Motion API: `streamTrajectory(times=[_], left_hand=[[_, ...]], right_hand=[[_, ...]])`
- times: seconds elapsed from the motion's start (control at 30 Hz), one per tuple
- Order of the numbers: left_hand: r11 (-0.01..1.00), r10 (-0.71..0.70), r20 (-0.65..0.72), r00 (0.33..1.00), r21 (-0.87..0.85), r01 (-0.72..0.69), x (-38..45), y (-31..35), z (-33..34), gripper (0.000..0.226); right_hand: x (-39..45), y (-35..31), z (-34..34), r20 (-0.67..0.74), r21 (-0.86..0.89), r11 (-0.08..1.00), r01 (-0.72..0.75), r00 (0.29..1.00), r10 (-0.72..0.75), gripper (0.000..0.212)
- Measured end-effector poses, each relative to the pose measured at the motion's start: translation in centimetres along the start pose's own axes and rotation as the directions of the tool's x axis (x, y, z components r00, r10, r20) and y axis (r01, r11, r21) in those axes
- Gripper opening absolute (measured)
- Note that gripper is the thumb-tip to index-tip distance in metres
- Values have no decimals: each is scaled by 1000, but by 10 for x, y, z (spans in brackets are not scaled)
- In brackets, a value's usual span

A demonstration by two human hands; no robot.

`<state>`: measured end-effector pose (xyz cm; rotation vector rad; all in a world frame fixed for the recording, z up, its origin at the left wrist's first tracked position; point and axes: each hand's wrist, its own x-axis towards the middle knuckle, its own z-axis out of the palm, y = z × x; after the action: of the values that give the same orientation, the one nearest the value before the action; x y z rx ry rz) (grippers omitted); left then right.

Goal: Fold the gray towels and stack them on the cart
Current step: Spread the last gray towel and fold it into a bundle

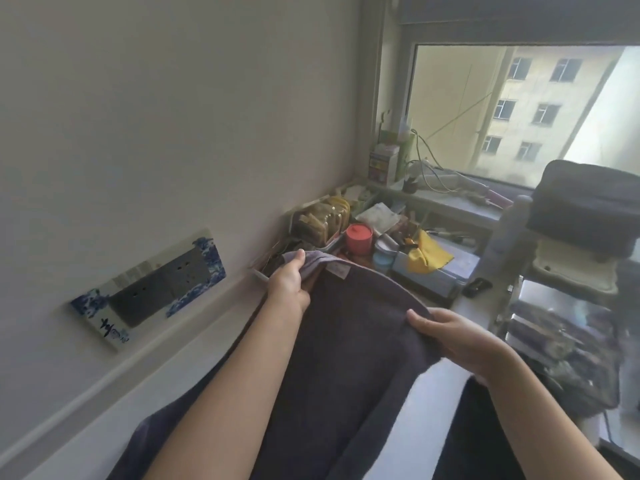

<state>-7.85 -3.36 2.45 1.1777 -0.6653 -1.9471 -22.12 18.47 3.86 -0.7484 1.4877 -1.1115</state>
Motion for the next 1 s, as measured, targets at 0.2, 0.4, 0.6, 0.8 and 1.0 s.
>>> streamTrajectory(times=[0.2,0.4,0.6,0.8,1.0], left_hand=[[998,38,73,997,-53,-34,33,6,73,19],[998,48,153,987,-55,-40,54,-7,124,16],[999,-26,51,998,-27,27,67,-27,90,37],[995,16,21,1000,-104,-14,36,-20,30,19],[986,73,-61,995,-147,-82,-21,3,-42,26]], right_hand=[[43,-40,-70,-413,-61,978,199,887,-207,29],[79,-45,-109,-643,-35,968,248,736,-212,33],[92,-16,-104,-554,-264,962,73,805,-213,44],[82,-4,-41,-372,-283,950,129,899,-233,37],[65,10,44,-231,-323,913,247,916,-330,35]])
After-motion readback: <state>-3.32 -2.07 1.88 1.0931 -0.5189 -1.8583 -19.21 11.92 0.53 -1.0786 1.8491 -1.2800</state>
